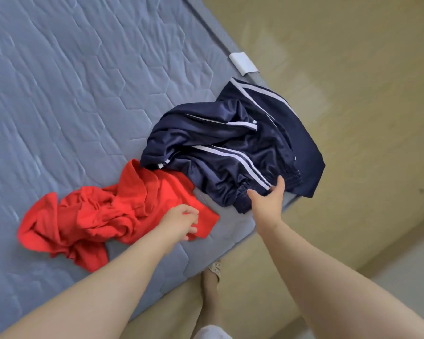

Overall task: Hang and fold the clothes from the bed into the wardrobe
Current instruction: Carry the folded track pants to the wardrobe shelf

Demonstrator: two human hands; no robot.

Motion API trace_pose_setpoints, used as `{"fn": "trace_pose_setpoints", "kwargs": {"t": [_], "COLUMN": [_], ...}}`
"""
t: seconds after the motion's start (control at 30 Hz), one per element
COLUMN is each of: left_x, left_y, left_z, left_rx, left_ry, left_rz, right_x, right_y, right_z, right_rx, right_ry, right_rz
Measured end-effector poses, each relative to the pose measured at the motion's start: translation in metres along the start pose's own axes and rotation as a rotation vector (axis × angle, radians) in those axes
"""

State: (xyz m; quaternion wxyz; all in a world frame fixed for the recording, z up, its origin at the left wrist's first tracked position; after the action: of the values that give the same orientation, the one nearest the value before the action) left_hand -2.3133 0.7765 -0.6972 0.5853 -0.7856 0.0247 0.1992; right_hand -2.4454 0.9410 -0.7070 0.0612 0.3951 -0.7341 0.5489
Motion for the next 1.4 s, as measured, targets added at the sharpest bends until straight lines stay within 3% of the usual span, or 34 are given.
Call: {"fn": "trace_pose_setpoints", "kwargs": {"t": [0.1,0.33,0.5,0.67,0.8,0.87,1.1,1.3,1.4], "left_x": [-0.003,-0.019,-0.033,-0.001,0.042,0.061,0.113,0.136,0.144], "left_y": [-0.004,-0.043,-0.107,-0.170,-0.217,-0.237,-0.309,-0.363,-0.389], "left_z": [-0.014,-0.070,-0.108,-0.163,-0.237,-0.268,-0.373,-0.448,-0.476], "left_rx": [-0.018,-0.107,-0.071,0.027,-0.233,-0.275,-0.515,-0.783,-0.926], "left_ry": [-0.073,-0.044,0.224,0.365,0.433,0.438,0.012,-0.417,-0.621], "left_rz": [0.018,0.191,0.525,0.637,0.701,0.726,0.697,0.734,0.759], "right_x": [0.002,0.052,0.075,0.090,0.082,0.083,0.091,0.098,0.111], "right_y": [0.002,-0.081,-0.169,-0.274,-0.354,-0.389,-0.476,-0.492,-0.501], "right_z": [-0.001,0.028,0.064,0.110,0.158,0.181,0.237,0.257,0.268], "right_rx": [-0.014,0.110,0.276,0.339,0.482,0.512,0.459,0.410,0.442], "right_ry": [-0.044,-0.399,-0.505,-0.656,-0.689,-0.624,-0.482,-0.859,-0.890], "right_rz": [0.045,-0.247,-0.375,-0.539,-0.631,-0.696,-0.758,-0.817,-0.816]}}
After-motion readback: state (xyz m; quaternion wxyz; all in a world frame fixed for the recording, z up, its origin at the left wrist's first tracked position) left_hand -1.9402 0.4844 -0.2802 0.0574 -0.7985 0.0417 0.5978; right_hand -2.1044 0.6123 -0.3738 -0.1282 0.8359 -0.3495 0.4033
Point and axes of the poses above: each hand's wrist, its own y-axis towards the middle knuckle, its own z-axis out of the palm, x = y × z, the point moved 7 cm from there along y, towards the middle knuckle, and after that the axes turned 6 degrees about -y, right-handed, at the moved point
